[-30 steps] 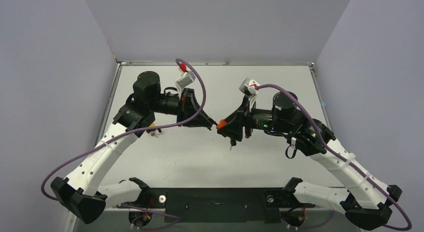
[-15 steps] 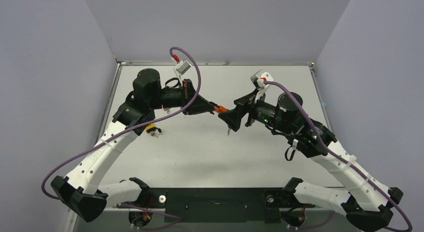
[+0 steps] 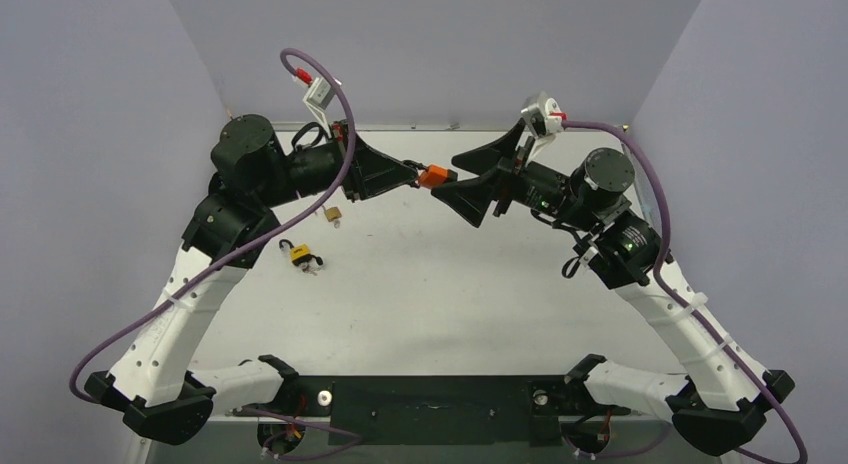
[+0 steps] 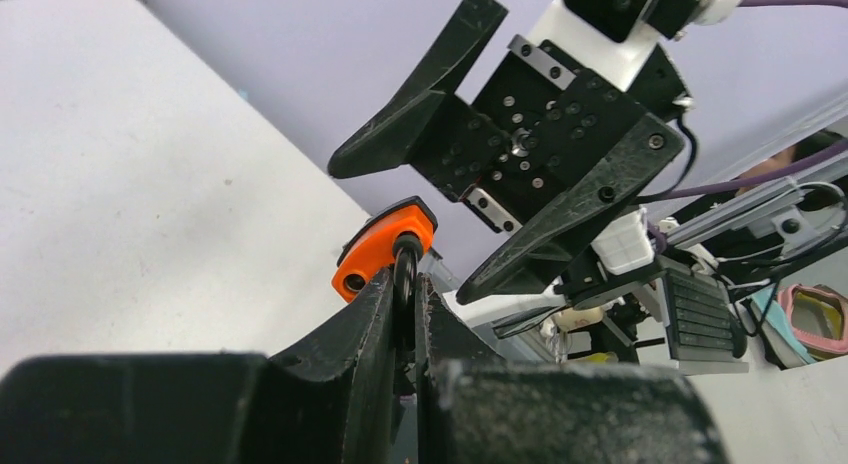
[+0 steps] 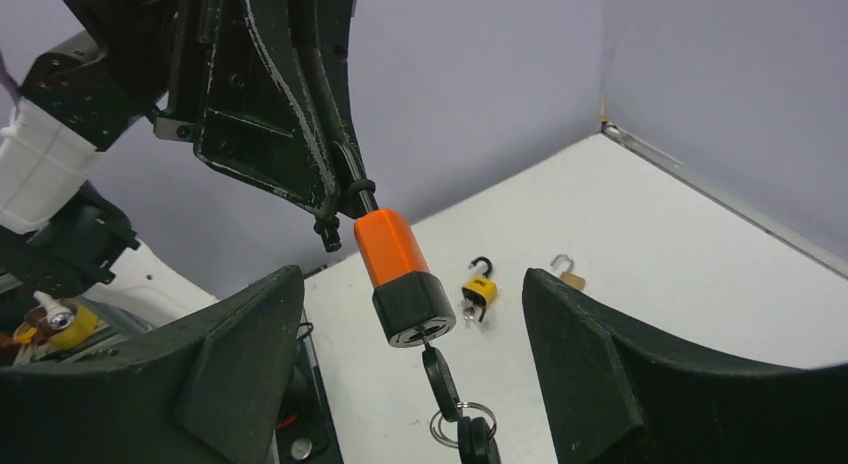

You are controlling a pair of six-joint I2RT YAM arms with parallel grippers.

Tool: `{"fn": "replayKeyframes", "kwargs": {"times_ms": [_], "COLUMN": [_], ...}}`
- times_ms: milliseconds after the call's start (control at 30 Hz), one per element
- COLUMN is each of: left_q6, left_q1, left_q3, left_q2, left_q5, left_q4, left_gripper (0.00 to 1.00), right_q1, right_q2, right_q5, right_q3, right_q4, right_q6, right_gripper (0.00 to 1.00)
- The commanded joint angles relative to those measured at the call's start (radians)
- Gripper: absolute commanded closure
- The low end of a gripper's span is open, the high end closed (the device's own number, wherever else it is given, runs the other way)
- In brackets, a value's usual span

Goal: Lock with the key
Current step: Lock the lock.

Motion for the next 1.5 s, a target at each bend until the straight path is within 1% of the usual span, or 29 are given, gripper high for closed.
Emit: {"fn": "replayKeyframes", "kwargs": {"times_ms": [0, 133, 233, 300, 367, 467, 633, 733, 800, 900, 1133, 1333, 1433, 1467], "left_q6": [-0.077, -0.106, -0.109, -0.107, -0.109, -0.118, -0.126, -0.127, -0.124, -0.127, -0.131, -0.133, -0.133, -0.134], "left_q1": [0.002, 0.003, 0.005, 0.007, 0.009, 0.010, 0.010, 0.011, 0.013, 0.019, 0.020, 0.020, 0.021, 0.020], "left_q3": [0.110, 0.126, 0.131, 0.132, 0.132, 0.137, 0.143, 0.151, 0.155, 0.159, 0.164, 0.155, 0.153, 0.152], "left_q2": [-0.012, -0.013, -0.017, -0.022, -0.023, -0.021, -0.016, -0.019, -0.020, -0.021, -0.021, -0.024, -0.023, -0.023], "left_q5": [-0.018, -0.022, -0.027, -0.031, -0.031, -0.024, -0.011, -0.009, -0.008, -0.003, 0.012, 0.011, 0.013, 0.014], "left_q4": [0.039, 0.048, 0.048, 0.049, 0.053, 0.066, 0.071, 0.065, 0.059, 0.061, 0.066, 0.071, 0.072, 0.072], "left_gripper": [1.00, 1.00, 1.00, 1.00, 1.00, 1.00, 1.00, 1.00, 1.00, 1.00, 1.00, 1.00, 1.00, 1.00], "right_q1": [-0.007, -0.007, -0.002, 0.004, 0.012, 0.027, 0.029, 0.028, 0.029, 0.040, 0.043, 0.055, 0.059, 0.062], "right_q2": [0.034, 0.046, 0.044, 0.037, 0.029, 0.030, 0.040, 0.037, 0.041, 0.054, 0.058, 0.066, 0.069, 0.068], "right_q5": [-0.148, -0.200, -0.220, -0.219, -0.210, -0.194, -0.145, -0.089, -0.089, -0.086, -0.077, -0.096, -0.104, -0.103], "right_q3": [0.098, 0.082, 0.060, 0.043, 0.030, 0.023, 0.057, 0.085, 0.096, 0.101, 0.086, 0.070, 0.061, 0.058], "right_q4": [0.145, 0.276, 0.367, 0.383, 0.386, 0.366, 0.270, 0.164, 0.124, 0.102, 0.117, 0.187, 0.210, 0.215], "right_q6": [0.046, 0.145, 0.214, 0.227, 0.230, 0.218, 0.130, 0.035, 0.017, 0.005, 0.013, 0.057, 0.071, 0.073], "right_gripper": [0.26, 0.35, 0.47, 0.54, 0.56, 0.56, 0.55, 0.48, 0.45, 0.44, 0.44, 0.45, 0.53, 0.54]}}
